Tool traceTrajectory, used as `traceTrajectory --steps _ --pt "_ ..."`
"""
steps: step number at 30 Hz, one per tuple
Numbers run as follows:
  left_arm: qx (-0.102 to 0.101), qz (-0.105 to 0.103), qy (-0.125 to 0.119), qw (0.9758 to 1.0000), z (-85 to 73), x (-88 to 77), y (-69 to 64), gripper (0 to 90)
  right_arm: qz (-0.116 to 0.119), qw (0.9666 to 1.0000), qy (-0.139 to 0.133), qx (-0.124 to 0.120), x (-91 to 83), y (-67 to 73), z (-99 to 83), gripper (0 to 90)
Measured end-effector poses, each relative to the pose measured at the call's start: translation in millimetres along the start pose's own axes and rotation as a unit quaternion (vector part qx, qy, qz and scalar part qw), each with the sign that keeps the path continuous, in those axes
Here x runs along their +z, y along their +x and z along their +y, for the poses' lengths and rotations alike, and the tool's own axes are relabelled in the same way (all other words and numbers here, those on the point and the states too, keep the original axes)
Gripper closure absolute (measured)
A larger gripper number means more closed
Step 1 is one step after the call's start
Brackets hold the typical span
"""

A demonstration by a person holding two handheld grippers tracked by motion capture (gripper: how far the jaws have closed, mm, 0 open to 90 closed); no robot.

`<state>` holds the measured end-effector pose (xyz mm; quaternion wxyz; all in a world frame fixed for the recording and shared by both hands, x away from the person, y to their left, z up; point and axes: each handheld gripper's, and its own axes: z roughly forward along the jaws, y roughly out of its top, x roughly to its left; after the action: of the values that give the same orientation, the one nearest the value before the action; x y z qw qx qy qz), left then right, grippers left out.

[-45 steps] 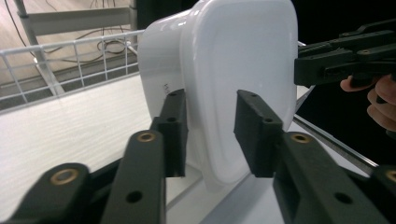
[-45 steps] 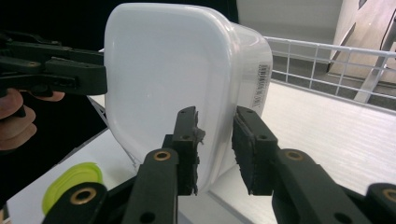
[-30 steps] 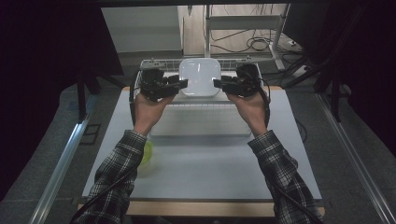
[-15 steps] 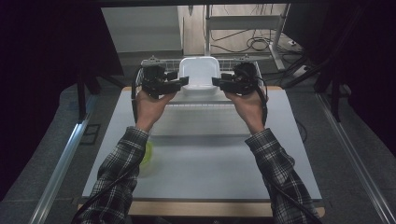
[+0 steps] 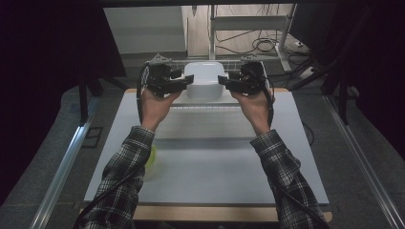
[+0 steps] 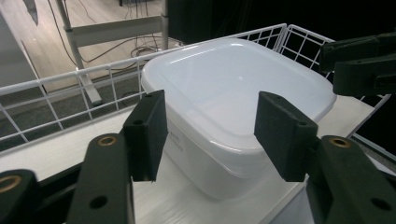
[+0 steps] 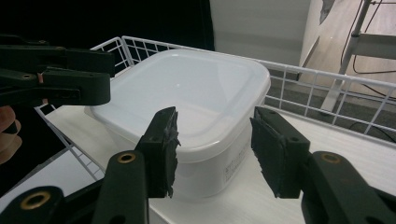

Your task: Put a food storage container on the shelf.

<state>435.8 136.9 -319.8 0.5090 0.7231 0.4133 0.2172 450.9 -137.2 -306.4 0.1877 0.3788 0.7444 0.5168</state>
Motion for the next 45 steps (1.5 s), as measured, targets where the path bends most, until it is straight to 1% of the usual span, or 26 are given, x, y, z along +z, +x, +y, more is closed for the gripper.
traceTrajectory --steps 2,4,7,12,15,18,21,25,31,35,36,37,38,40,43,45 --pt "0.003 -0.002 -0.001 1.0000 0.5 -1.6 -0.6 40.3 0.002 1.0000 -0.001 -0.001 -1.1 -0.3 -0.2 48.9" --pt "0.003 -0.007 -0.006 1.0000 0.3 -4.3 -1.2 38.5 0.003 1.0000 -0.003 -0.002 -2.3 -0.6 -0.6 47.7" --pt "0.007 -0.016 -0.006 0.9998 -1.3 -8.1 -2.6 34.8 0.011 0.9999 -0.009 -0.001 -5.3 -0.4 -1.9 45.4" --pt "0.020 -0.024 -0.009 0.9995 -8.2 -17.0 -6.6 28.4 0.019 0.9997 -0.006 -0.013 -10.4 2.4 -6.1 40.9" --pt "0.019 -0.032 -0.013 0.9993 -13.6 -23.1 -9.2 24.5 0.022 0.9996 -0.009 -0.017 -14.8 2.1 -10.1 37.6" --pt "0.022 -0.034 -0.010 0.9991 -19.6 -28.3 -12.6 20.8 0.027 0.9994 -0.010 -0.016 -18.7 2.1 -14.5 34.4" --pt "0.027 -0.043 -0.003 0.9987 -27.1 -32.9 -17.4 17.9 0.032 0.9993 -0.010 -0.020 -22.3 3.2 -19.7 31.9" --pt "0.041 -0.049 0.000 0.9979 -38.1 -39.4 -25.6 16.0 0.040 0.9989 -0.006 -0.025 -26.6 7.6 -28.0 29.0" --pt "0.049 -0.058 0.009 0.9970 -54.8 -44.4 -35.2 12.5 0.048 0.9982 0.003 -0.036 -33.2 16.1 -41.1 24.8" --pt "0.058 -0.053 0.023 0.9966 -68.8 -43.5 -41.0 8.0 0.055 0.9976 0.007 -0.040 -36.7 19.6 -49.9 22.3" --pt "0.060 -0.055 0.025 0.9963 -72.6 -43.4 -41.8 7.2 0.060 0.9974 0.008 -0.039 -38.5 21.0 -55.0 20.9" --pt "0.061 -0.058 0.027 0.9961 -76.5 -43.5 -42.5 7.2 0.060 0.9974 0.008 -0.039 -38.5 21.0 -55.0 20.9" --pt "0.064 -0.061 0.030 0.9957 -81.3 -43.6 -43.5 6.8 0.063 0.9971 0.009 -0.042 -40.2 22.4 -61.8 18.1" --pt "0.069 -0.060 0.032 0.9952 -87.2 -44.2 -45.1 6.6 0.062 0.9971 0.010 -0.043 -40.7 22.8 -64.3 16.9" --pt "0.080 -0.060 0.032 0.9945 -95.8 -46.3 -48.0 6.0 0.064 0.9970 0.014 -0.043 -41.4 23.6 -74.2 12.6" --pt "0.084 -0.063 0.030 0.9940 -100.8 -48.0 -50.0 5.7 0.063 0.9969 0.019 -0.043 -41.3 24.0 -80.6 11.1"
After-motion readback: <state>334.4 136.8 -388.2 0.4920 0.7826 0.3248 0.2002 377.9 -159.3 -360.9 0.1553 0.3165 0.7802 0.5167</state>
